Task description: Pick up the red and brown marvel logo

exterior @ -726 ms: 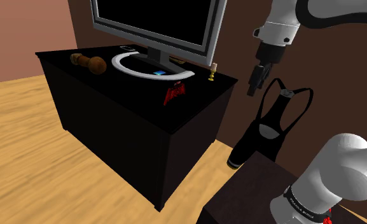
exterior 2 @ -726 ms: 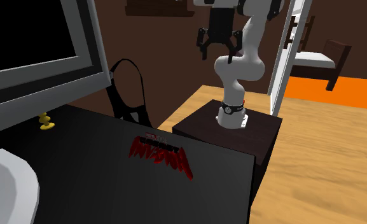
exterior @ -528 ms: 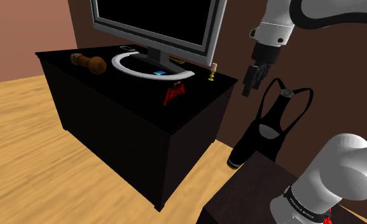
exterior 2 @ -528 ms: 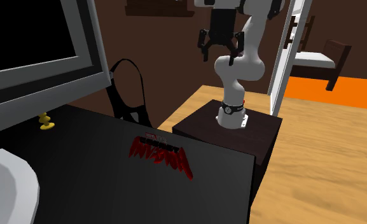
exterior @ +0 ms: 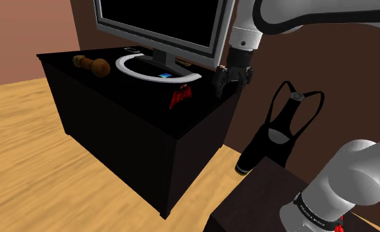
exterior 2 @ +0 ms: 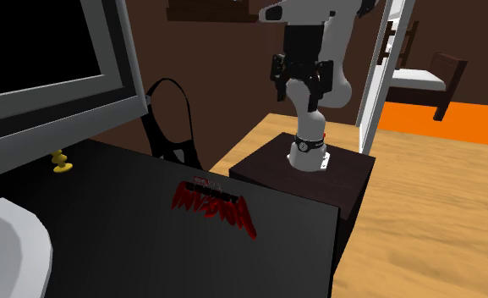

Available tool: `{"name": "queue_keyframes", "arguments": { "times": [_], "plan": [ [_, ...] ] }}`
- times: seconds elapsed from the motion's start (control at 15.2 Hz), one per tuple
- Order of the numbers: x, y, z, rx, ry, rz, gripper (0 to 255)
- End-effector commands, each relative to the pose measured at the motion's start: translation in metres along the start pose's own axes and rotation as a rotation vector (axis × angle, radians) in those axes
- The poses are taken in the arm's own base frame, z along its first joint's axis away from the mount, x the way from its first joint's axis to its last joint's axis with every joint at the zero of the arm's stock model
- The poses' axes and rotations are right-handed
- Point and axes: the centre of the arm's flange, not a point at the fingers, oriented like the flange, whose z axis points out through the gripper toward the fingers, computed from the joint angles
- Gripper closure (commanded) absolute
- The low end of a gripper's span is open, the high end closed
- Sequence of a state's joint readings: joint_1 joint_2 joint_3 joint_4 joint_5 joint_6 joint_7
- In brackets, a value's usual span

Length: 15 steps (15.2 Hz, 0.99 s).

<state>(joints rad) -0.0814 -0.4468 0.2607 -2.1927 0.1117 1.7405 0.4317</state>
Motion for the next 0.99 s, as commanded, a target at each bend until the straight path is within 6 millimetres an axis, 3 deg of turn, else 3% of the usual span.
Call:
{"name": "queue_keyframes", "arguments": {
  "times": [0.0,0.46,0.92],
  "plan": [
    [0.018,-0.015,0.006,0.009,-0.001,0.104,0],
    [0.097,-0.053,0.026,0.034,-0.004,0.442,0],
    [0.184,-0.062,0.045,0.059,-0.006,0.781,0]
  ]
}}
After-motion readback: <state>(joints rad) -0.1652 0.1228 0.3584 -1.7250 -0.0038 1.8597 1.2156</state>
